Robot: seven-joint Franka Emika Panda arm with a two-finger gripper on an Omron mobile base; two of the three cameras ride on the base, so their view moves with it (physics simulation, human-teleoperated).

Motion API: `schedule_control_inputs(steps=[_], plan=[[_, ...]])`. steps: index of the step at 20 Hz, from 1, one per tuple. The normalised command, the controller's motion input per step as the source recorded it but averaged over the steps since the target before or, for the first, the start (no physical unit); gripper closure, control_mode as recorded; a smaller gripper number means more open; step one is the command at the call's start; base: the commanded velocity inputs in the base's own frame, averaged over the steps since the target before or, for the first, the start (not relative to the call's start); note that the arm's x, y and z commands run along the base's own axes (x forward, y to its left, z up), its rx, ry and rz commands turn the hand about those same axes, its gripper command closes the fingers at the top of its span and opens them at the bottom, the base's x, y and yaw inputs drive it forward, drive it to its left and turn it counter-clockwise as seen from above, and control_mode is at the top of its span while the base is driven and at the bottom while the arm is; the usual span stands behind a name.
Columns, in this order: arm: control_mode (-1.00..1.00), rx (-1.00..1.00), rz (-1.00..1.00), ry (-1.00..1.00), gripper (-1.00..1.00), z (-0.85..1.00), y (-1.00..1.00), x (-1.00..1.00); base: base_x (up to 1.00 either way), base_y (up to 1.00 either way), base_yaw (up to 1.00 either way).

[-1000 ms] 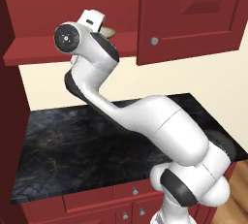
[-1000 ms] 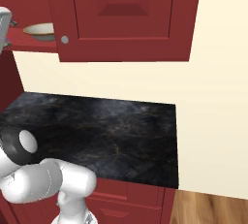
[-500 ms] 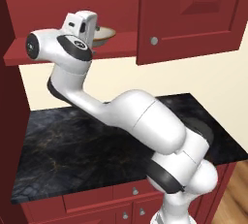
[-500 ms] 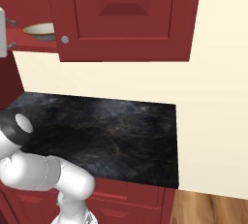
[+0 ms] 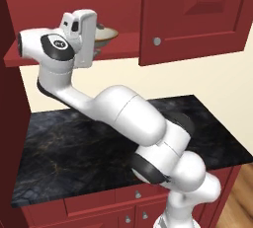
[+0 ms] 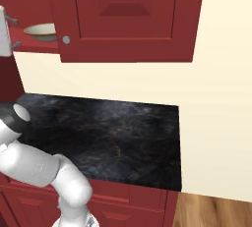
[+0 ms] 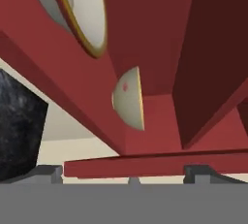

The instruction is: Move the bowls from the cabinet to the plates on the dining table.

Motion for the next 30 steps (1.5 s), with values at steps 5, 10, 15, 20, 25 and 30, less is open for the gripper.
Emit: schedule_control_inputs(steps=[5, 10, 15, 20, 25, 30], plan=[[-1.0, 0.0, -0.16, 0.0, -1.0, 0.0, -0.54, 0.0, 0.0, 0.0, 0.0], [-1.0, 0.0, -0.03, 0.0, -1.0, 0.0, -0.74, -0.06, 0.0, 0.0, 0.0], [-1.0, 0.0, 0.02, 0.0, -1.0, -0.01, -0.45, -0.18, 0.0, 0.0, 0.0], [-1.0, 0.0, 0.01, 0.04, -1.0, -0.23, -0.57, -0.28, 0.0, 0.0, 0.0], [-1.0, 0.0, 0.07, 0.04, -1.0, -0.33, -0.43, -0.2, 0.0, 0.0, 0.0], [-1.0, -0.02, 0.32, 0.0, -1.0, -0.24, -0.2, 0.0, 0.0, 0.0, 0.0]])
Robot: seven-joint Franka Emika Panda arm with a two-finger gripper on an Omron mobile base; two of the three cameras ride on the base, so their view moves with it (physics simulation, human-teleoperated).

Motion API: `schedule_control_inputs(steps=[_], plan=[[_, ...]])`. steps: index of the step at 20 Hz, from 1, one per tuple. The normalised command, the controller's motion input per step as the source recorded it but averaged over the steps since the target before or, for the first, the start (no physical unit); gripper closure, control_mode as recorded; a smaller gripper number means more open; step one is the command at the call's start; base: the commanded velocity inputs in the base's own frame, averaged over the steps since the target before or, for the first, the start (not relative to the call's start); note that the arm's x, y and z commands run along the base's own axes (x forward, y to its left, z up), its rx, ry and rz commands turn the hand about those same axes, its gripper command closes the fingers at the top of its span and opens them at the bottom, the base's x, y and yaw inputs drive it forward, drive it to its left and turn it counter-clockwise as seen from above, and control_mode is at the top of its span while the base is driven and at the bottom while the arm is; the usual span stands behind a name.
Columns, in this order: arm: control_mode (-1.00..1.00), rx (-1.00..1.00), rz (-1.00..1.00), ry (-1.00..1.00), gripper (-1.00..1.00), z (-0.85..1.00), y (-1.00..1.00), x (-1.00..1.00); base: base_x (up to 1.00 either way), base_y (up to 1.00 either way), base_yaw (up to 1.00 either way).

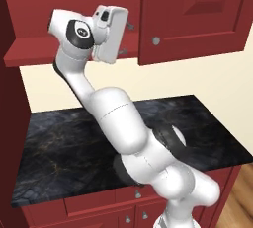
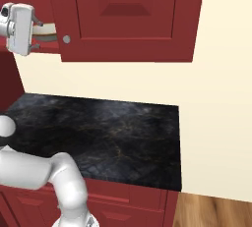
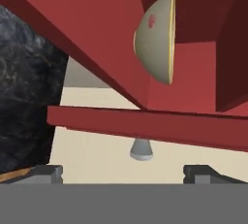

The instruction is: Move the bowls from the cabinet to the plates on the dining table.

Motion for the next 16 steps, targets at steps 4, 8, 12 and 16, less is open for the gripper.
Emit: schedule_control_inputs(steps=[4, 8, 12, 16], plan=[[-1.0, 0.0, 0.37, 0.0, -1.0, 0.0, -0.26, 0.05, 0.0, 0.0, 0.0], [-1.0, -0.03, 0.4, 0.0, -1.0, 0.0, -0.36, 0.36, 0.0, 0.0, 0.0], [-1.0, -0.11, 0.21, 0.01, -1.0, 0.0, -0.09, 0.5, 0.0, 0.0, 0.0], [-1.0, -0.14, 0.02, 0.01, -1.0, 0.0, 0.0, 0.47, 0.0, 0.0, 0.0]])
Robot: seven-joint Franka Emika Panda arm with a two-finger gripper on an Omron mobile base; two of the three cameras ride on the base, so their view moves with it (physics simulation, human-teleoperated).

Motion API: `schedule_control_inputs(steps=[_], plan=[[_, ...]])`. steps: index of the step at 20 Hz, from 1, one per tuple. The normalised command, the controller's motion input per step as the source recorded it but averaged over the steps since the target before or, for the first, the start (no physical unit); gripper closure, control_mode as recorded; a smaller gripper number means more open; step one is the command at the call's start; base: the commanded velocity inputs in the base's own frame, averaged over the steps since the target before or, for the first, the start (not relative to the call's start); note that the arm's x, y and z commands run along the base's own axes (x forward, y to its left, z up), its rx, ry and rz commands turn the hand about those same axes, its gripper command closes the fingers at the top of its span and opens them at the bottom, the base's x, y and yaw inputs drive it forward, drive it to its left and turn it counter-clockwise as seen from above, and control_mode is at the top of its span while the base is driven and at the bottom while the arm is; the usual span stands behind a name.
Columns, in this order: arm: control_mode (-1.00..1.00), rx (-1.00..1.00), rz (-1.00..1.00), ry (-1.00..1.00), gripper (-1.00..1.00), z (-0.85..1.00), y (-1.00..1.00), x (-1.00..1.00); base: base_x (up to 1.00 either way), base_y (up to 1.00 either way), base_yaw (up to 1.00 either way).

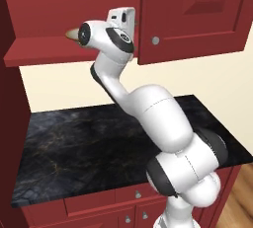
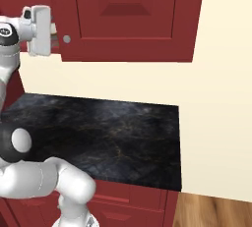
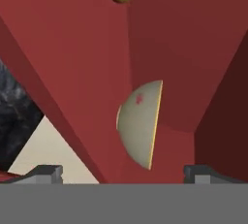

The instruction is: Move the bowls from the cabinet to the plates on the dining table.

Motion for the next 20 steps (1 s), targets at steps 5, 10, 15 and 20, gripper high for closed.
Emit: schedule_control_inputs(steps=[5, 10, 15, 20], plan=[[-1.0, -0.14, -0.08, 0.04, -1.0, 0.0, 0.0, 0.26, 0.0, 0.0, 0.0], [-1.0, -0.11, -0.42, 0.02, -1.0, 0.0, 0.0, -0.01, 0.0, 0.0, 0.0], [-1.0, -0.04, -0.49, 0.0, -1.0, 0.04, 0.0, 0.0, 0.0, 0.0, 0.0], [-1.0, 0.0, -0.45, -0.05, -1.0, 0.13, -0.17, -0.07, 0.0, 0.0, 0.0]])
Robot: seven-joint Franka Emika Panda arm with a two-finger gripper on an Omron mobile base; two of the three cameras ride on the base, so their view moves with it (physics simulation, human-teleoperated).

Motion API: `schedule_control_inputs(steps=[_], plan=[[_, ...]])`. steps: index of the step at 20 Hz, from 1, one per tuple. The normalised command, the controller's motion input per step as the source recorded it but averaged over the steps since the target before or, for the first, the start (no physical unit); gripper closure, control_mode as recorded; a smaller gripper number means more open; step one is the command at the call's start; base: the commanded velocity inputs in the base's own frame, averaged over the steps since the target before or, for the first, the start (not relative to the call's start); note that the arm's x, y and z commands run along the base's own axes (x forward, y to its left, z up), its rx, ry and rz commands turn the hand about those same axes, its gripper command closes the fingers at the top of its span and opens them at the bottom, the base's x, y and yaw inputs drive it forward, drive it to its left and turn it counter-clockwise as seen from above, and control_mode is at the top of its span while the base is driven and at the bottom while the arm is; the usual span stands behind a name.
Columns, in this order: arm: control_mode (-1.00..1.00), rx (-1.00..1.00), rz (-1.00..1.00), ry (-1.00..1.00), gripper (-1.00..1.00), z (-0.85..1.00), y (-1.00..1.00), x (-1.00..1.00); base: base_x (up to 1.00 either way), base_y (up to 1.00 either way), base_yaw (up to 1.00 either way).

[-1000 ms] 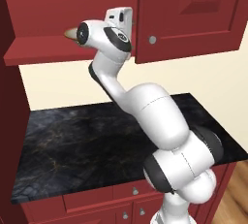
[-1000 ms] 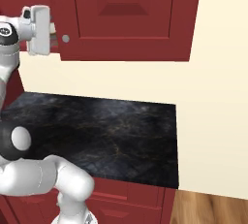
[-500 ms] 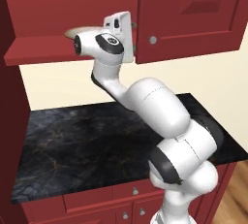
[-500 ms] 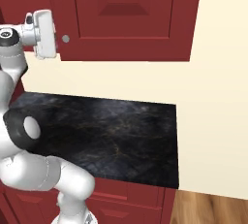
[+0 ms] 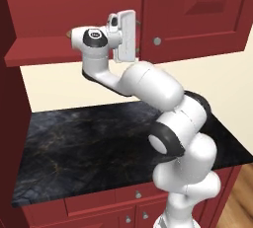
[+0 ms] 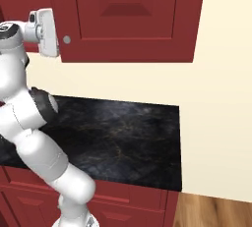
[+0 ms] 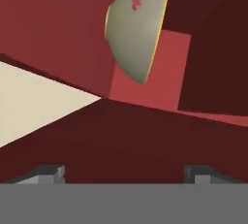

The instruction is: Move the bowls from the cabinet to the plates on the dining table.

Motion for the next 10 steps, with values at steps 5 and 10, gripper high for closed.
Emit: schedule_control_inputs(steps=[5, 10], plan=[[-1.0, 0.0, -0.31, -0.13, -1.0, 0.13, -0.45, -0.68, 0.0, 0.0, 0.0], [-1.0, 0.0, -0.15, -0.15, -1.0, 0.02, -0.28, -0.82, 0.0, 0.0, 0.0]])
